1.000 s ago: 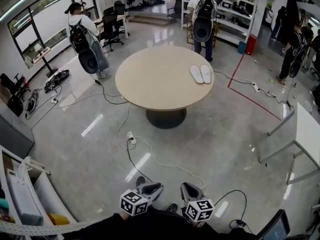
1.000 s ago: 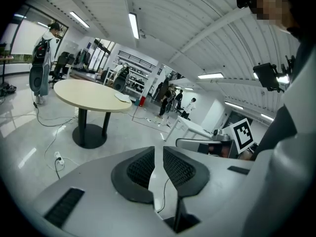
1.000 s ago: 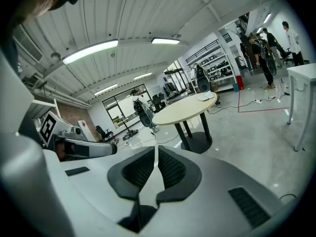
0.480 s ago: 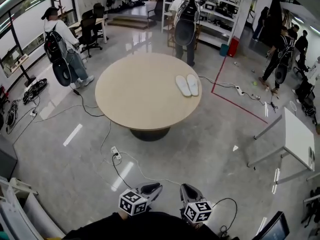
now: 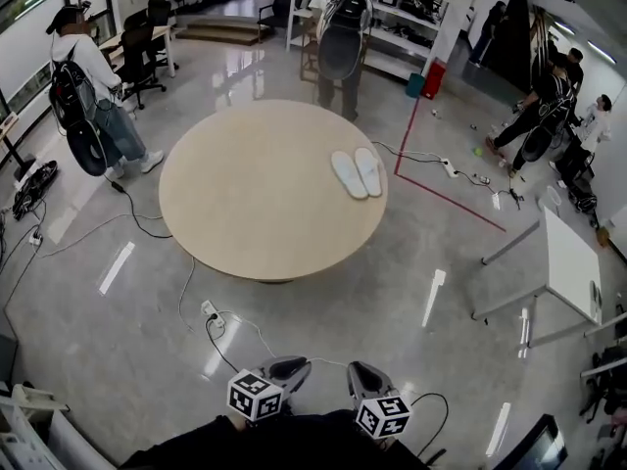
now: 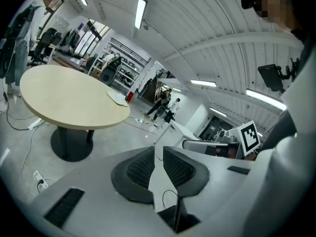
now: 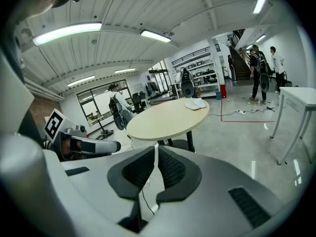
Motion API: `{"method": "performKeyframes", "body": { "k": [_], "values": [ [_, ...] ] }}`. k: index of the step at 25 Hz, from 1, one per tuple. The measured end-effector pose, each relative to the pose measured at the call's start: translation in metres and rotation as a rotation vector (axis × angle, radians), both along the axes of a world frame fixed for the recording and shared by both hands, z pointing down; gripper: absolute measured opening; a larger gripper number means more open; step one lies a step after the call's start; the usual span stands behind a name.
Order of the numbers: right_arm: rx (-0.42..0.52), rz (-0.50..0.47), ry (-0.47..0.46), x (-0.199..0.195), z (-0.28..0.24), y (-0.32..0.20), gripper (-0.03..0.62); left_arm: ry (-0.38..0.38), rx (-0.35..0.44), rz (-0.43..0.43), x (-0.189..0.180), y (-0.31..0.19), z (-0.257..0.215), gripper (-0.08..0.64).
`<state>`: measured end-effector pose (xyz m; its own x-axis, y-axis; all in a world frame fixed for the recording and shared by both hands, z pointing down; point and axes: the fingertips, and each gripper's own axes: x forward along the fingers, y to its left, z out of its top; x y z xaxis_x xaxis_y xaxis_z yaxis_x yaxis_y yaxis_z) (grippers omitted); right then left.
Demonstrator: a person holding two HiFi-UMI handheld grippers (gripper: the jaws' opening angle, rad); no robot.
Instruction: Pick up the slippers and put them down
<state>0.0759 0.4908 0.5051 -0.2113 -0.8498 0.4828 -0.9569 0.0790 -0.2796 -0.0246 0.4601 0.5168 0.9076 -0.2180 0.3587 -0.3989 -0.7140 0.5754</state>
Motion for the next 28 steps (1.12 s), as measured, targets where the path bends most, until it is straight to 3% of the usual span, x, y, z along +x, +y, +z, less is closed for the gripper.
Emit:
{"method": "performKeyframes", "body": {
  "k": [8,13,16,20,28],
  "values": [
    [-0.027,0.034,-0.026,0.026,0.023,-0.045,0.034,-0.022,-0.02,0.065,0.034,-0.04,0.017,0.067],
    [0.02,-0.025,-0.067,0.067,0.022,-0.109,0.034,-0.069,0.03,-0.005,0.067,-0.095,0.013,0.067],
    [0.056,-0.053,-0.079,0.113,0.008,-0.142,0.033,-0.082,0.067,-0.065,0.107,-0.125,-0.004,0.067],
    [0.085,-0.08,-0.094,0.17,-0.002,-0.17,0.034,-0.098,0.13,-0.053,0.175,-0.145,-0.02,0.067],
    [0.05,-0.057,-0.137,0.264,0.01,-0.189,0.034,-0.126,0.111,-0.049,0.268,-0.167,-0.016,0.067]
  ]
}}
